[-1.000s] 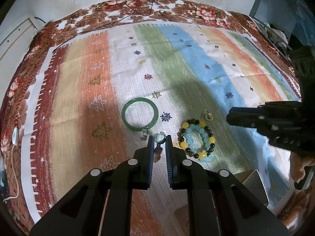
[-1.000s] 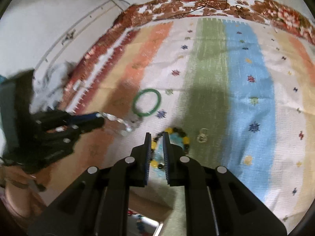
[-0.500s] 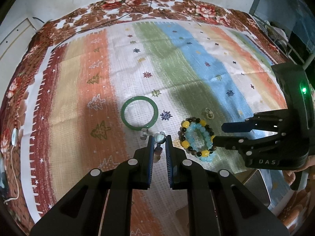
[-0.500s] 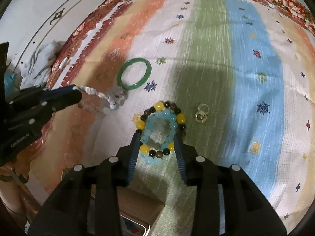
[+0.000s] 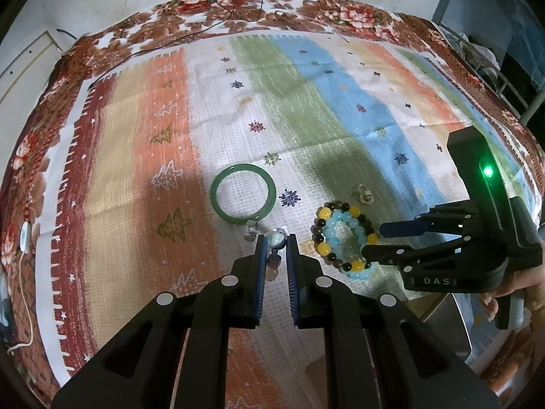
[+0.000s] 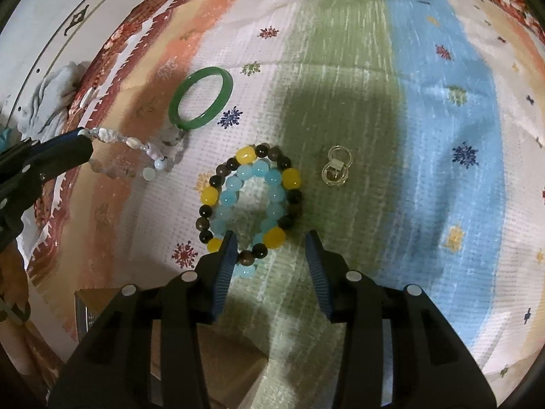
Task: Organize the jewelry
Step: 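Carry the yellow-black bracelet with right gripper while left carries white bracelet over tin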
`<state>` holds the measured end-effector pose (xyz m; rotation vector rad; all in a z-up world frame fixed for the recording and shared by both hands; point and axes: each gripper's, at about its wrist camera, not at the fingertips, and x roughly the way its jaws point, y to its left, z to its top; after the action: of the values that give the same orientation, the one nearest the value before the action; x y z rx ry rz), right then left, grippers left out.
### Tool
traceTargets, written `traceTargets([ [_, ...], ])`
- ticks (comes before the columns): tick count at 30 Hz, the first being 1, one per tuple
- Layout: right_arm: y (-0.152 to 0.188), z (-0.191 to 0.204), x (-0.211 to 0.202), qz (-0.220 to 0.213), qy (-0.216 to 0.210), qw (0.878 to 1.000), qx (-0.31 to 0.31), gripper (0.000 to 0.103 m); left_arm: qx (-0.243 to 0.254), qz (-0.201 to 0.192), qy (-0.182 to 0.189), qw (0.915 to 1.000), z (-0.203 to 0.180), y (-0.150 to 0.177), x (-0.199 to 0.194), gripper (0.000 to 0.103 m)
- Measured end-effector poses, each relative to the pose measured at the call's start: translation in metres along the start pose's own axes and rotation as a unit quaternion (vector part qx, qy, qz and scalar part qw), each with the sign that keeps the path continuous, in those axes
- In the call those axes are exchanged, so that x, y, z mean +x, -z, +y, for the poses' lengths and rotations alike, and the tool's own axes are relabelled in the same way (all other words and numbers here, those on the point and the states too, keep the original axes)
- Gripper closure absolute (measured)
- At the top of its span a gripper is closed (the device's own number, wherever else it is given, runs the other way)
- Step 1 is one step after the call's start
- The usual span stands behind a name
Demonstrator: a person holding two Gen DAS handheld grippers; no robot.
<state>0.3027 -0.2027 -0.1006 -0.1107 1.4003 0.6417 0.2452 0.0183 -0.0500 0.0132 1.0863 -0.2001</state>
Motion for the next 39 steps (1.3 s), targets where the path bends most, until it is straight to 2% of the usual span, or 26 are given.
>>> traceTargets([
  [1,0.000,-0.001,0.002,0.004,0.001,1.000,0.001,0.079,0.000,0.000,0.000,1.0000,0.000,0.000,0.000,0.092],
  [4,0.000,-0.003,0.004,0.003,-0.009,1.000,0.007,0.081,0.000,0.000,0.000,1.0000,0.000,0.000,0.000,0.092],
  [9,0.000,-0.004,-0.001,-0.009,-0.011,1.000,0.012,0.089,0.000,-0.001,0.000,1.0000,0.000,0.000,0.000,0.092],
  [20,0.004,0.012,-0.046,-0.068,-0.009,0.998,-0.006,0.090,-0.003,-0.010,0.008,0.9999,-0.001,-0.001,-0.008,0.092],
  [28,0.011,0.035,-0.070,-0.113,0.020,0.993,-0.033,0.090,-0.008,-0.028,0.021,0.9994,-0.003,0.004,-0.026,0.092],
  [31,0.017,0.041,-0.083,-0.137,0.041,0.989,-0.040,0.090,-0.009,-0.035,0.027,0.9990,-0.005,0.007,-0.033,0.092],
  [39,0.029,0.057,-0.121,-0.190,0.042,0.979,-0.053,0.090,-0.007,-0.058,0.045,0.9973,-0.018,0.019,-0.058,0.092],
])
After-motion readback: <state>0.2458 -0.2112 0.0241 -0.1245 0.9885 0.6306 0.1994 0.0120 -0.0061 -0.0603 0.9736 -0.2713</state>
